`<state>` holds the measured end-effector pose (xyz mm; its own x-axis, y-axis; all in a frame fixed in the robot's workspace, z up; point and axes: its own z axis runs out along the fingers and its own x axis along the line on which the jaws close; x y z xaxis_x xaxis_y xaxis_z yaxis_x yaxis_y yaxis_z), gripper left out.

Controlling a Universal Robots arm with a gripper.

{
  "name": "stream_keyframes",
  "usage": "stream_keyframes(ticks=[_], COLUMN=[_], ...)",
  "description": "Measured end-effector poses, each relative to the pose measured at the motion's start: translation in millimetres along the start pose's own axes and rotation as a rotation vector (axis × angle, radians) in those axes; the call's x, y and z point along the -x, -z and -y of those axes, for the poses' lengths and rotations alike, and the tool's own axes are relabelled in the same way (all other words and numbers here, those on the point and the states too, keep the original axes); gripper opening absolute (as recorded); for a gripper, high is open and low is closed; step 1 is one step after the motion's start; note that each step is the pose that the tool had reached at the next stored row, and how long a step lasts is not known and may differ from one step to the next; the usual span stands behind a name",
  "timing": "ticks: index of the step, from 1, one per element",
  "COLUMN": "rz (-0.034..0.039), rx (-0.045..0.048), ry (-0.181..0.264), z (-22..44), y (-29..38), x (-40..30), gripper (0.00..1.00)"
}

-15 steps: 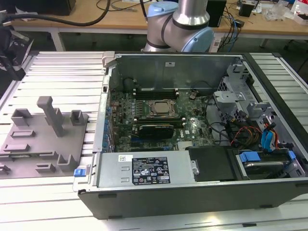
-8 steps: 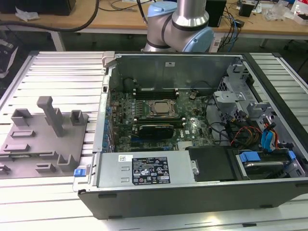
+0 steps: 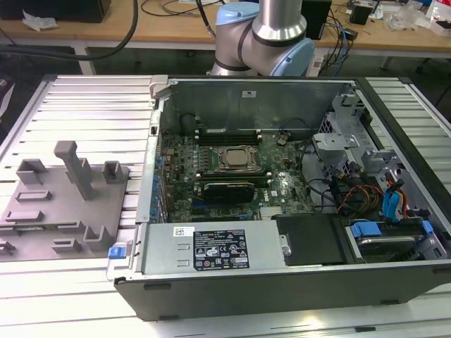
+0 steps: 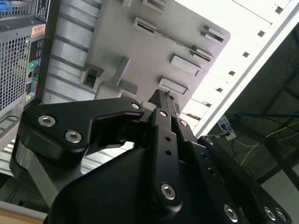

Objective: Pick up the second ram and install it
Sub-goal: 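Reach for the second ram, then pick up the second ram and move it above second insertion slot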

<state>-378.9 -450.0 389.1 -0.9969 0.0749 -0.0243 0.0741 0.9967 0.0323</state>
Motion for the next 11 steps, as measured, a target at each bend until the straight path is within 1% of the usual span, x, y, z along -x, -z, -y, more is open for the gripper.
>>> stream_keyframes(ticks=[11], rz=[0.0], rx=[0.0001], ry=[0.0], z=[0.3], y=[0.0], x=[0.0], gripper=[0.11])
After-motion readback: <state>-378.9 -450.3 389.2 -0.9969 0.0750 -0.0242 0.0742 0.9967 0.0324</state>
